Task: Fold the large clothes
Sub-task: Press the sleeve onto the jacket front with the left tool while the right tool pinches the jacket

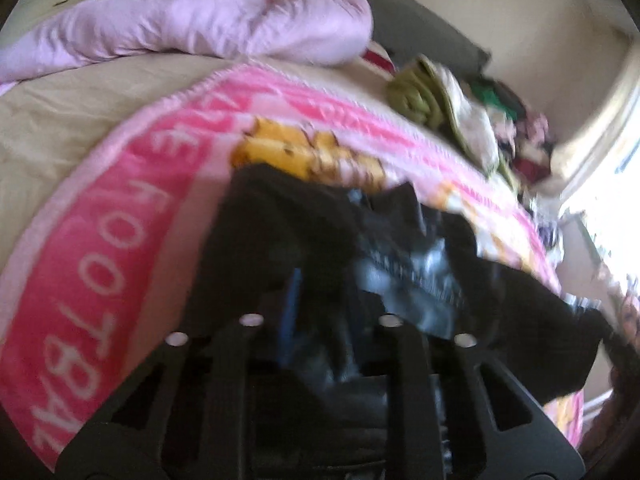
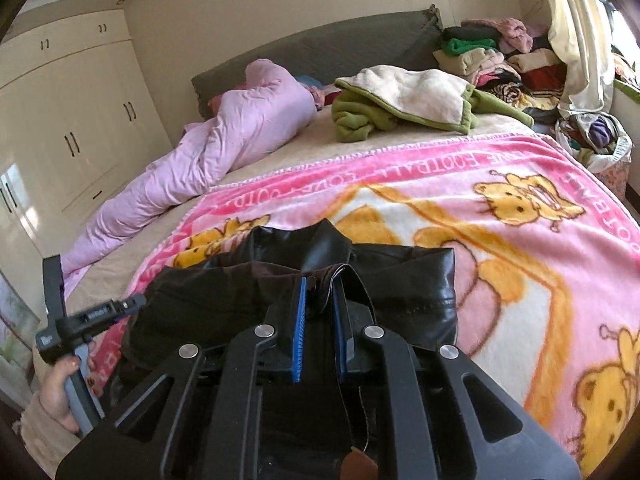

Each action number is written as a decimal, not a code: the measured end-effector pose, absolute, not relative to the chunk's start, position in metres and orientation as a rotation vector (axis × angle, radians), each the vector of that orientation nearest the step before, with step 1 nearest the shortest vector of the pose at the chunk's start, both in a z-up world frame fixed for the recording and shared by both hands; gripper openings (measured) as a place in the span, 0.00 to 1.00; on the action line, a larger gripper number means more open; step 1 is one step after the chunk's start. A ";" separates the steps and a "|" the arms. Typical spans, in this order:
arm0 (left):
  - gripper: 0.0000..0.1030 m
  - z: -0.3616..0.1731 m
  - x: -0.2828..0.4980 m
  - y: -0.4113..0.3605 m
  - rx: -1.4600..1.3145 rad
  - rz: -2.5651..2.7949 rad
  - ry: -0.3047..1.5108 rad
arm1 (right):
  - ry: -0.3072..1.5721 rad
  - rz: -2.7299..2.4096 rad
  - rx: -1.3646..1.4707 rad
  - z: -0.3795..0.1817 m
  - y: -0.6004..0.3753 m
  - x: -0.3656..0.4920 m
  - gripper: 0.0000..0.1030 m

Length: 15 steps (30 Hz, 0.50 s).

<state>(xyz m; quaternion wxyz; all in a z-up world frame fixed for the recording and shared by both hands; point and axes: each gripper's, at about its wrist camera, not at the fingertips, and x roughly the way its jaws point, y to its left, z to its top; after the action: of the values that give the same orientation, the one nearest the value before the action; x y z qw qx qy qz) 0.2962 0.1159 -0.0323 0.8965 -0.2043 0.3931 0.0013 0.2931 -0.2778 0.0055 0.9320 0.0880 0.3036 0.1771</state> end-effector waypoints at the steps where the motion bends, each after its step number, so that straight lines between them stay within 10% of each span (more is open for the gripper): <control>1: 0.11 -0.039 0.298 0.112 -0.409 0.006 0.839 | 0.623 0.354 0.176 0.003 -0.278 0.294 0.11; 15: 0.11 -0.065 0.298 0.101 -0.328 0.016 0.869 | 0.598 0.178 0.152 0.000 -0.300 0.297 0.00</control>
<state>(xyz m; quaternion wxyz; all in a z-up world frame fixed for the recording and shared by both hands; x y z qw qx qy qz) 0.2983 0.1007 -0.0649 0.8941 -0.1583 0.4189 0.0076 0.2971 -0.3000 0.0001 0.9489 0.0747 0.2938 0.0875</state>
